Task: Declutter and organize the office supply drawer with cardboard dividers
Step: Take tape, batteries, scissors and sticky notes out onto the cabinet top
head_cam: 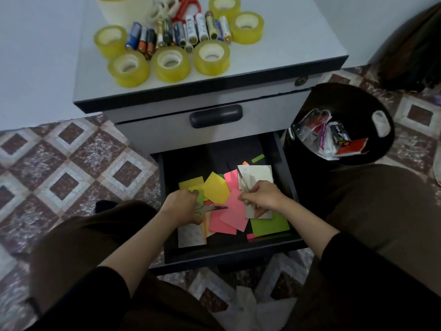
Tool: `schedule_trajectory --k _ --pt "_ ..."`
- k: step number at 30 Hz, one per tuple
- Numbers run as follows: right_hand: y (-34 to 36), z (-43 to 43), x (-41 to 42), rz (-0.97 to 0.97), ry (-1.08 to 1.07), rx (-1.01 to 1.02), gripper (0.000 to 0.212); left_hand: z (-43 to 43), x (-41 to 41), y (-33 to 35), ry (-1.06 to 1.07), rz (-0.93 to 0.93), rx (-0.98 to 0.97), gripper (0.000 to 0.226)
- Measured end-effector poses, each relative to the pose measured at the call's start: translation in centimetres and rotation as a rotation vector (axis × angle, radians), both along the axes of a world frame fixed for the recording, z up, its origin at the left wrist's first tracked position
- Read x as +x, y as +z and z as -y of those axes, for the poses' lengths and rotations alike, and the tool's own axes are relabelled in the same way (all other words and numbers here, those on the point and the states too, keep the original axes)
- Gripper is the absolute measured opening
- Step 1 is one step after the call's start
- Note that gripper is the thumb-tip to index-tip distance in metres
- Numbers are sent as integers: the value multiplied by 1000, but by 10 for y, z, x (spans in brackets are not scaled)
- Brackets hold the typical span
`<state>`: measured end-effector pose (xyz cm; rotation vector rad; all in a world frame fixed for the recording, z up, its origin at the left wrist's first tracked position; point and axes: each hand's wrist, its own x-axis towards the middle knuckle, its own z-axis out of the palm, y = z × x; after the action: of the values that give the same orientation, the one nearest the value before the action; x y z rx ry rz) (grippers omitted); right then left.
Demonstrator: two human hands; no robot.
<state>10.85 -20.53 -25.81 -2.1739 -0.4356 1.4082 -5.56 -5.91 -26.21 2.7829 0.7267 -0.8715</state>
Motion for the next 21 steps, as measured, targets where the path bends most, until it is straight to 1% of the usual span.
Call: schedule_trajectory --k 2,3,5,6,7,10,12,15,18,21 --pt "12 4 -8 -12 5 33 21 2 -9 7 12 -6 -1 55" --pt "18 6 -12 -10 3 47 30 3 -13 11 19 0 -2 53" --pt "30 9 -16 5 -6 84 54 7 -21 19 45 33 3 52" --pt "35 10 -17 19 -1 110 59 9 -24 24 65 61 3 52" --pt "41 11 -17 38 10 139 58 11 -26 29 88 101 1 52" --pt "59 10 -15 92 49 217 46 14 -32 48 151 246 -31 51" --pt "71 9 -13 109 65 263 42 12 -34 63 184 341 -45 49" --pt "94 5 -11 108 74 338 35 7 -32 89 184 468 -2 42" --pt "122 1 -9 96 67 459 20 1 -27 120 221 608 47 45" --pt "153 -2 -5 81 50 578 17 -1 -20 152 231 710 79 43"
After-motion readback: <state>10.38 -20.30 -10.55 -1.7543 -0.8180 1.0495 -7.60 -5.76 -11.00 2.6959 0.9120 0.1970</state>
